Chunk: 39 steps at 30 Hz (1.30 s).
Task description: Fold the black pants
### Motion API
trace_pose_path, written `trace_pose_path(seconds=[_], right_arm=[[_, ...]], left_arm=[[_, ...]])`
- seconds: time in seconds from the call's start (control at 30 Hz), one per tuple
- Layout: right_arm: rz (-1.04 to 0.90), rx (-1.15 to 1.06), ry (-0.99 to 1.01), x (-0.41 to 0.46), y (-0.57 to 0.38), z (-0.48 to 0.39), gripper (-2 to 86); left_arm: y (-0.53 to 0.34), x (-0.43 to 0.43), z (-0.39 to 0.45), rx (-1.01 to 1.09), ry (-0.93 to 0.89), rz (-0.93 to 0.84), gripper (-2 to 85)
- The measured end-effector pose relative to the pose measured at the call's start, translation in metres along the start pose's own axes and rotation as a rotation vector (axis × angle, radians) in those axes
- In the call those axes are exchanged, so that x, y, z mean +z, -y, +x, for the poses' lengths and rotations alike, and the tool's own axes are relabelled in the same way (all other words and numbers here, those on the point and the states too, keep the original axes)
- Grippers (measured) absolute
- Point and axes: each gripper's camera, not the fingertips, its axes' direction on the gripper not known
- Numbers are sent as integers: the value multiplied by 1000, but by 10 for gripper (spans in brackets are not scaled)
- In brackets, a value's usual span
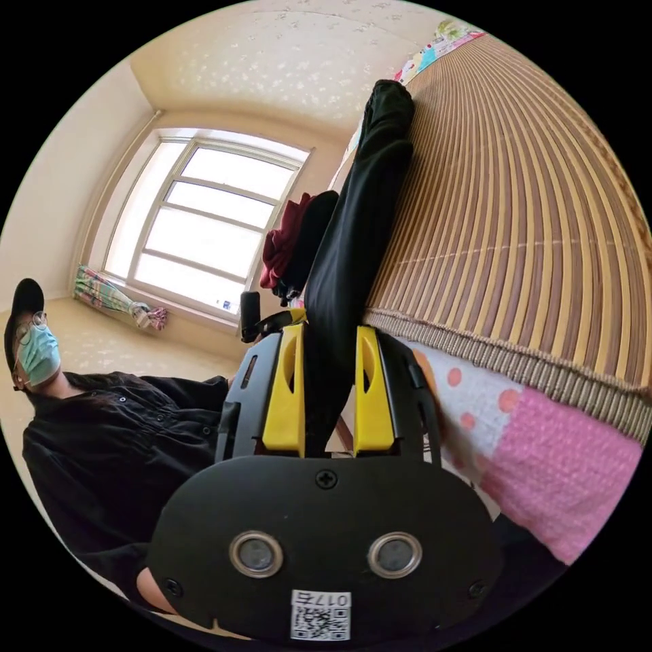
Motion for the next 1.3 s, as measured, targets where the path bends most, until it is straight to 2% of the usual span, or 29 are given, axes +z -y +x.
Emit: trace_pose_path(seconds=[0.13, 0.23, 0.27, 0.4, 0.47, 0.63, 0.7, 0.8, 0.9, 1.07, 1.13, 1.3], right_arm=[[-34, 5, -45, 1, 6, -5, 53], [-78, 1, 43, -3, 3, -23, 38], [-74, -13, 41, -7, 1, -33, 36], [62, -277, 126, -66, -3, -156, 28], [116, -437, 162, -95, 10, -231, 26], [223, -882, 188, -165, 57, -451, 23], [258, -934, 193, -182, 74, -502, 23], [303, -901, 78, -202, 111, -551, 22], [333, -847, -77, -209, 156, -551, 22], [280, -545, -58, -210, 260, -468, 21], [299, -478, -152, -201, 291, -432, 21], [259, -411, -348, -155, 293, -344, 23]], left_arm=[[-11, 10, 6, 15, -95, -39, 87], [-14, 7, 21, -1, -56, -84, 49], [-18, -5, 31, 14, -93, -71, 46], [-24, -82, 81, 158, -338, 114, 42], [-10, -143, 132, 325, -489, 235, 40], [26, -257, 256, 697, -524, 456, 39], [41, -287, 291, 741, -522, 529, 37], [75, -309, 328, 691, -410, 589, 36], [123, -301, 332, 610, -348, 561, 36], [229, -254, 289, 392, -315, 392, 36], [256, -237, 275, 359, -289, 351, 37], [277, -168, 221, 323, -110, 237, 39]])
